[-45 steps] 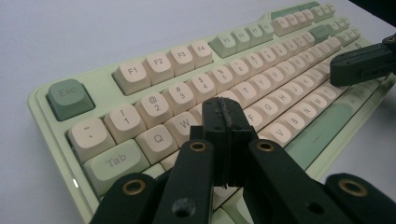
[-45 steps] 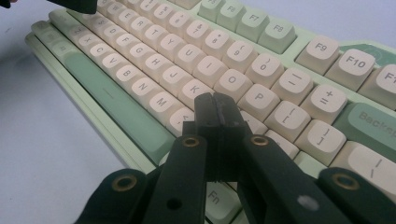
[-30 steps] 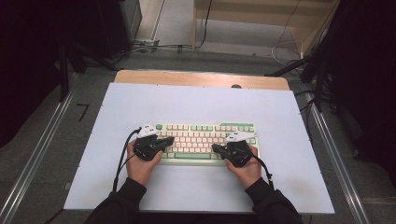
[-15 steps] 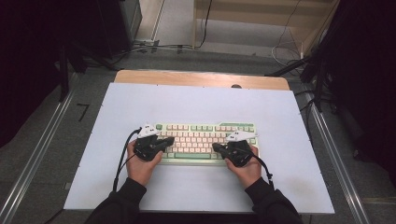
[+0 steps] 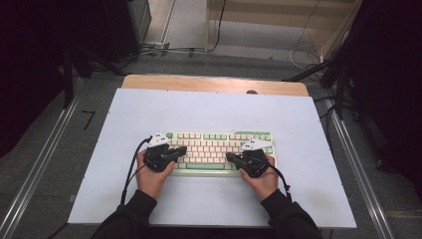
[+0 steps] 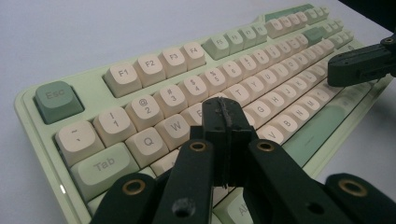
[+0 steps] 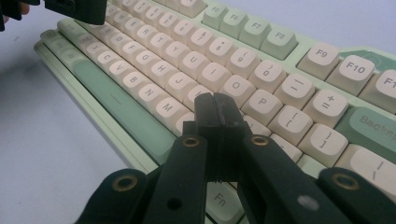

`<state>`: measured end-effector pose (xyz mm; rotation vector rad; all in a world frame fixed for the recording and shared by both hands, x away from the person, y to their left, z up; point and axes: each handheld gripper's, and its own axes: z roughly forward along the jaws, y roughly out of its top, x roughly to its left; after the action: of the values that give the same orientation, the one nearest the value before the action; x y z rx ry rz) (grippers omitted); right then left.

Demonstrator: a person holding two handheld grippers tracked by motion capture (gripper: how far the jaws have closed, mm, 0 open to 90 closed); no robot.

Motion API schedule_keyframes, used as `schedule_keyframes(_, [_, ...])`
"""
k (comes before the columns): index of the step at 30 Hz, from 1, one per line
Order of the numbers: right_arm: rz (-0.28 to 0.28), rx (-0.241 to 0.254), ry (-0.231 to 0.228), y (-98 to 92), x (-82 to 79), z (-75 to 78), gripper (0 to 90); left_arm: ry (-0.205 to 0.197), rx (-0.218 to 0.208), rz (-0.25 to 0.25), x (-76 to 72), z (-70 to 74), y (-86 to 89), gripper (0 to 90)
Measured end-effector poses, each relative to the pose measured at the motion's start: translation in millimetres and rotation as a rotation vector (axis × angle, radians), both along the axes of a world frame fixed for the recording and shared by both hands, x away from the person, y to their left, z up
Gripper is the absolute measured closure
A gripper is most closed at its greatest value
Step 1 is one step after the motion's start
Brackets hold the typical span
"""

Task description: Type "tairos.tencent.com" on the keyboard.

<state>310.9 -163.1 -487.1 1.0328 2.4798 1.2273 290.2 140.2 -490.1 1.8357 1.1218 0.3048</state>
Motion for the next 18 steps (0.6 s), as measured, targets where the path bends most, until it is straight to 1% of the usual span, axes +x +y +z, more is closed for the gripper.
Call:
schedule_keyframes(2, [-0.001, 0.005, 0.001, 0.0, 1.0, 0.6, 88.0, 0.001, -0.012, -0.002, 0.7, 0.5, -0.8, 90.0])
schedule_keyframes(6, [-0.006, 0.020, 0.002, 1.0, 3.7, 2.9, 88.0, -0.011, -0.009, -0.005, 3.8, 2.2, -4.0, 90.0])
schedule_keyframes(16, [-0.005, 0.021, -0.002, 5.7, 6.5, 5.4, 88.0, -0.017, -0.003, -0.003, 11.5, 3.2, -11.0, 90.0])
schedule_keyframes(18, [-0.005, 0.019, 0.004, 7.2, 7.0, 5.0, 88.0, -0.018, -0.001, -0.005, 12.5, 3.1, -12.0, 90.0])
